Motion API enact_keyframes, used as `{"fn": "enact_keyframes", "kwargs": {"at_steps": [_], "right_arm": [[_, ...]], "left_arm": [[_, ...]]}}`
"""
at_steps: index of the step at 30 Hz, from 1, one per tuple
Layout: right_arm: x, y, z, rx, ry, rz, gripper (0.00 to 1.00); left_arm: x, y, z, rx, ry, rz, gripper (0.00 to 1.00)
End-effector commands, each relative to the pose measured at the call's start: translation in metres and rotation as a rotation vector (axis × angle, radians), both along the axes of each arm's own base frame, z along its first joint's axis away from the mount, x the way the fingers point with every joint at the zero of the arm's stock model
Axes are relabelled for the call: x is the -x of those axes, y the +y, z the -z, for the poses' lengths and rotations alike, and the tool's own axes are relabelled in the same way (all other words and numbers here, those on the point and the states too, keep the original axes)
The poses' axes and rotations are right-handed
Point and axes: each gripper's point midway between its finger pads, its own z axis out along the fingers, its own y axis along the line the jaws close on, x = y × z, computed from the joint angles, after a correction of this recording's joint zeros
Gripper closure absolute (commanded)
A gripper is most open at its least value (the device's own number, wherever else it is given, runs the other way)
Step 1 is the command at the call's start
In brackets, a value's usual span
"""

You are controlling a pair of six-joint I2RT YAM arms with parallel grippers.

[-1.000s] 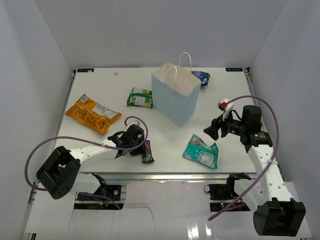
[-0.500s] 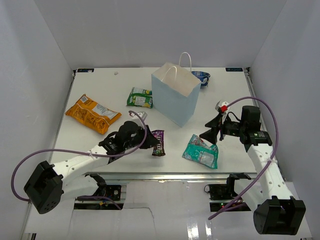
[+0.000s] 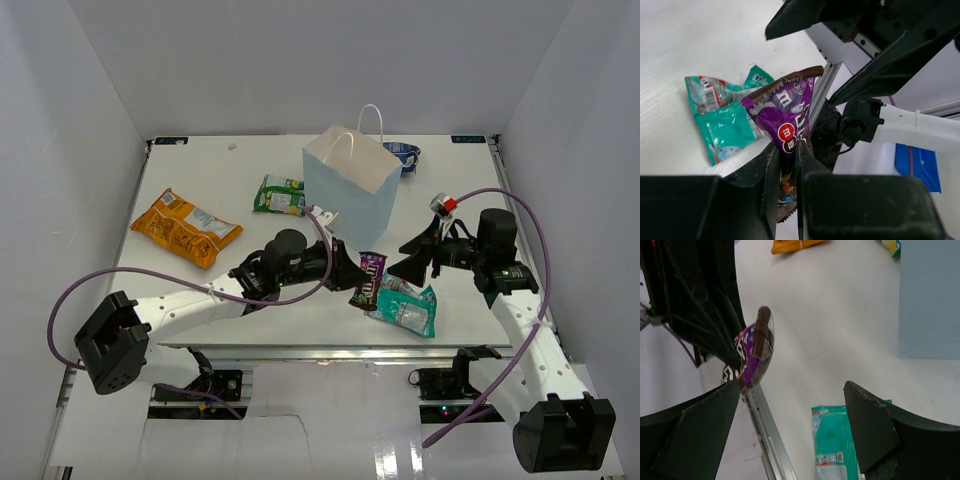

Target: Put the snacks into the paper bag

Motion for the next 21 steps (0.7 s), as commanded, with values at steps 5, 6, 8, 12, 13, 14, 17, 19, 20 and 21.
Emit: {"fn": "enact_keyframes", "kwargs": {"at_steps": [5,6,8,12,13,14,17,19,20,21], "right_arm": [[-0.006,0.007,-0.032,-0.110,0.000,0.075,0.09],[-0.008,0.006,-0.032,-0.107,0.000,0.092,0.09],[-0.008,0.007,-0.032,-0.113,0.008,0.093,0.09],[-0.004,0.009,-0.032,-0.134,0.038,0.076,0.12],[-0.005,0.010,-0.035,-0.142,0.022,0.073,0.12],[-0.005,0.010,-0.035,-0.145,0.027,0.070,0.13],[-0.003,0.011,-0.035,-0.149,0.038,0.058,0.15],[-0.002,0.011,-0.034,-0.149,0.043,0.056,0.18],[-0.002,0.011,-0.035,-0.150,0.043,0.054,0.19],[-0.001,0.011,-0.035,-0.150,0.043,0.056,0.21]], "left_arm": [[0.000,-0.037,-0.045,0.092,-0.123,0.079,0.88],[0.001,-0.039,-0.046,0.095,-0.128,0.085,0.88],[0.001,-0.046,-0.050,0.100,-0.138,0.098,0.88],[0.001,-0.050,-0.049,0.095,-0.141,0.107,0.88],[0.001,-0.051,-0.049,0.096,-0.142,0.108,0.88],[0.001,-0.052,-0.051,0.099,-0.145,0.110,0.88],[0.002,-0.055,-0.055,0.105,-0.152,0.118,0.88],[0.002,-0.055,-0.060,0.113,-0.165,0.115,0.88],[0.002,-0.054,-0.062,0.116,-0.170,0.116,0.88],[0.002,-0.054,-0.063,0.118,-0.173,0.116,0.88]]}}
